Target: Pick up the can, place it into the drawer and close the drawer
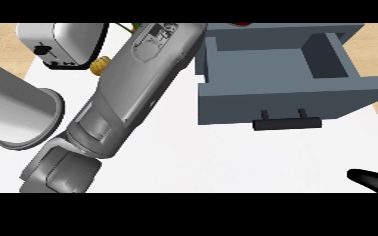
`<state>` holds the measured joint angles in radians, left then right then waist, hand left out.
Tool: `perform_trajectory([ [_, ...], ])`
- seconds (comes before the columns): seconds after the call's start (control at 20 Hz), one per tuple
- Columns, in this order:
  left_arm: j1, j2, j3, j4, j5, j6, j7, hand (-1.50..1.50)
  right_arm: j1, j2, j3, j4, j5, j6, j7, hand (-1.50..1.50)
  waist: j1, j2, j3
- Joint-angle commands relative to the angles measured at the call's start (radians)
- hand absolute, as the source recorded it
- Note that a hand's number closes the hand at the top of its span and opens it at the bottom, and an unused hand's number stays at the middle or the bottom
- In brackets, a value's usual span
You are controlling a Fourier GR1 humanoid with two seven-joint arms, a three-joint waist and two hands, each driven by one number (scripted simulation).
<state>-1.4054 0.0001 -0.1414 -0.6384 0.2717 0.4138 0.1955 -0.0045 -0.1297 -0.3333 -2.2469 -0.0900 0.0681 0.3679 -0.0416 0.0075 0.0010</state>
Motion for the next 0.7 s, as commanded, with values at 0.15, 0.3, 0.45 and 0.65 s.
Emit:
perform_trajectory([
  [0.15, -0.106, 0.000, -0.097, 0.134, 0.085, 0.056, -0.016, 1.50, 0.023, 0.006, 0.014, -0.020, -0.012, 0.018, -0.005, -1.50, -0.021, 0.002, 0.001],
  [0.3, -0.163, 0.000, -0.112, 0.193, 0.112, 0.068, -0.022, 1.50, -0.050, -0.040, -0.031, 0.039, -0.055, 0.021, -0.004, -1.50, -0.034, 0.008, 0.002],
  [0.45, -0.152, 0.000, -0.146, 0.229, 0.121, 0.105, -0.085, 1.50, 0.008, 0.003, 0.027, -0.034, -0.025, 0.020, 0.010, -1.50, -0.049, 0.010, 0.002],
  [0.65, -0.181, 0.000, -0.132, 0.289, 0.153, 0.158, -0.091, -1.50, -0.018, -0.016, 0.000, -0.004, -0.047, 0.026, -0.005, -1.50, -0.057, 0.013, 0.002],
])
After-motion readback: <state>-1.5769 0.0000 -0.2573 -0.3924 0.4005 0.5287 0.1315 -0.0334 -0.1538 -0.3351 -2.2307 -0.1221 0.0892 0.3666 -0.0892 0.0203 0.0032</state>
